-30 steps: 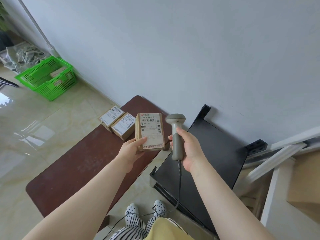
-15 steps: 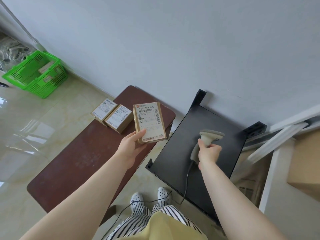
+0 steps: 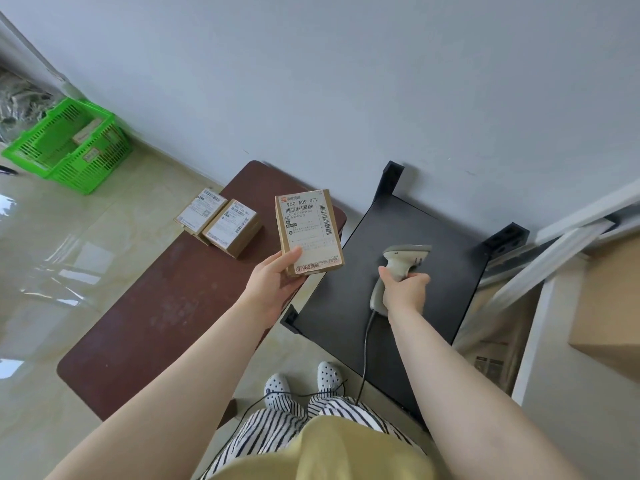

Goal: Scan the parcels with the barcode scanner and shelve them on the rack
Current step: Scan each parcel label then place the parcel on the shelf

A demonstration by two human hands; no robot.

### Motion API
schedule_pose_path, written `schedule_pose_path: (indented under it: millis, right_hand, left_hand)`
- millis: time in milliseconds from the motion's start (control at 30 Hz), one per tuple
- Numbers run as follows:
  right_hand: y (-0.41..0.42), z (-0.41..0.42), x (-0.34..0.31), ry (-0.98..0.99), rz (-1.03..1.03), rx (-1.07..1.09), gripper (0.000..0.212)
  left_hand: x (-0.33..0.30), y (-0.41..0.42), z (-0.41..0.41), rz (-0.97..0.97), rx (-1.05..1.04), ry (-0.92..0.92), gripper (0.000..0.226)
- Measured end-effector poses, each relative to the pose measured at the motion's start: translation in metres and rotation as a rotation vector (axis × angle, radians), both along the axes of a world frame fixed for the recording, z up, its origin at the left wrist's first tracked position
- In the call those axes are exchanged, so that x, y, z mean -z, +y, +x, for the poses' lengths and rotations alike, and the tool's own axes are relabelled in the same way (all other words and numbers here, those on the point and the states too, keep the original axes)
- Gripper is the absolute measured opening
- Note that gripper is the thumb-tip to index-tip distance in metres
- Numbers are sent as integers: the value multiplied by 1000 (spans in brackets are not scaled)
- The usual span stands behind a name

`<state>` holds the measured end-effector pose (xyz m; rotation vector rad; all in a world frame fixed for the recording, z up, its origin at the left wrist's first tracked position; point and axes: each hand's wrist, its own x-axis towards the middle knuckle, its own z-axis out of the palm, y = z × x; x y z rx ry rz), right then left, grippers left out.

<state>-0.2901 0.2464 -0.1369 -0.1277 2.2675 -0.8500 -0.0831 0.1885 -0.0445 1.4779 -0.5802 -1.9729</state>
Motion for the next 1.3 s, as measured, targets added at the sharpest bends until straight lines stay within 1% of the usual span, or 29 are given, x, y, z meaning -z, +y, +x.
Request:
schedule_pose_path:
  millis: [133, 233, 300, 400, 500, 567, 667, 767, 867, 1000, 1233, 1300]
  right_hand:
    - [5, -4, -6, 2, 28, -32, 53]
    - [5, -6, -17, 85, -1, 0, 56]
    - [3, -5, -29, 96, -62, 24, 53]
    - [3, 4, -51, 24, -221, 23, 44]
    - [15, 21, -75, -126, -384, -31, 46]
    - [30, 34, -92, -189, -420, -107, 48]
    - [62, 55, -108, -249, -438, -200, 50]
    - [100, 78, -113, -259, -445, -284, 53]
    - [141, 99, -115, -305, -432, -325, 46]
    - [184, 119, -111, -335, -376, -396, 46]
    - [254, 123, -111, -319, -351, -401, 54]
    - [272, 117, -109, -334, -334, -407, 52]
  left_hand:
    - [-6, 7, -4, -27, -5, 25, 10]
    - [-11, 10, -4, -46, -7, 36, 10]
    - [-15, 12, -3, -63, -6, 39, 9]
    - [-21, 19, -3, -92, 24, 41, 9]
    - [-26, 33, -3, -134, 86, 48, 10]
    - [-29, 46, 0, -157, 121, 60, 14]
    - [-33, 72, 12, -175, 171, 66, 19]
    - [-36, 107, 31, -190, 215, 91, 20]
    - [-36, 144, 53, -181, 255, 80, 22]
    - [-31, 182, 75, -126, 274, 48, 22]
    - [-33, 242, 78, -58, 340, 54, 14]
    - [-30, 256, 76, -39, 359, 47, 13]
